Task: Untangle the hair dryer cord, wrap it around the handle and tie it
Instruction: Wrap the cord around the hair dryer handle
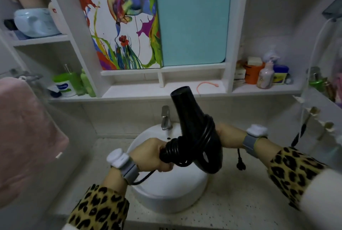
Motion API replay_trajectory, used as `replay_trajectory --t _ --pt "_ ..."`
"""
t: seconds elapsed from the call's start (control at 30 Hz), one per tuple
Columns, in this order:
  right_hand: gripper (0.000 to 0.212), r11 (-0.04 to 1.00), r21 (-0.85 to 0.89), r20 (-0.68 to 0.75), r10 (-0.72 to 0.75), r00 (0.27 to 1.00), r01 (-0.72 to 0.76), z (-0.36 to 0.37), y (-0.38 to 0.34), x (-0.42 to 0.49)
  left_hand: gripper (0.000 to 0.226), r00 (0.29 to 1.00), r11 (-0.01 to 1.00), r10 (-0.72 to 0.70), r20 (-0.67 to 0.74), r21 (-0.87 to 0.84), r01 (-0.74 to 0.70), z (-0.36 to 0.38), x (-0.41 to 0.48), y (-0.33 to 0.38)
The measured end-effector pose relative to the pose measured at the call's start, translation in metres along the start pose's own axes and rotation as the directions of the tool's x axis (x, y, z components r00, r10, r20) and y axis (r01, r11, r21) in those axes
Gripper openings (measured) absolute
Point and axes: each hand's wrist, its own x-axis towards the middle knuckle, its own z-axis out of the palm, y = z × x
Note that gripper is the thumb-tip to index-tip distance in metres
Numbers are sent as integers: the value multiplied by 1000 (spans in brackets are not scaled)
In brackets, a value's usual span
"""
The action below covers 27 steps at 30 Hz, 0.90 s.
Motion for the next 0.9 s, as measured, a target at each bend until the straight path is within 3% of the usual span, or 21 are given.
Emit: replay_trajectory --t 0.07,0.13,0.2,0.27,0.33,0.4,0.5,0.57,0.67,0.77,0.8,0.9 --pt "29 997 -70 37 -12 999 14 -13 -16 1 14 998 928 48 32 367 -57 -16 -1 16" --pt "32 958 -254 103 -109 989 132 -29 -34 2 14 991 710 90 101 691 -135 -29 3 35" --pt "32 895 -381 85 -217 973 233 -45 -48 1 13 979 493 87 184 846 -203 -29 9 49" --pt "32 845 -452 61 -290 955 285 -51 -54 -2 10 972 351 -15 236 911 -216 -18 16 56" --pt "31 822 -483 40 -325 945 303 -46 -63 -8 19 974 336 -87 208 927 -168 -9 26 51" --pt "33 758 -593 2 -338 941 273 -35 -68 -11 19 972 423 -165 165 902 -82 -8 39 41" --pt "34 690 -705 -95 -319 943 163 -20 -71 -11 15 949 589 -281 139 807 56 -2 59 30" --pt "32 625 -778 -216 -367 905 67 -14 -74 -12 19 940 695 -315 128 706 136 5 67 24" --pt "30 638 -770 -285 -364 887 14 -10 -70 -14 38 899 902 -389 200 279 329 14 69 12" --pt "38 729 -684 -359 -364 859 24 -3 -53 -18 26 840 855 -460 287 -111 507 22 63 7" --pt "39 742 -670 -401 -393 828 28 1 -46 -20 19 831 820 -460 313 -208 532 26 60 6" --pt "44 844 -535 -427 -318 846 48 13 -28 -25 14 849 699 -397 349 -485 526 42 56 6"
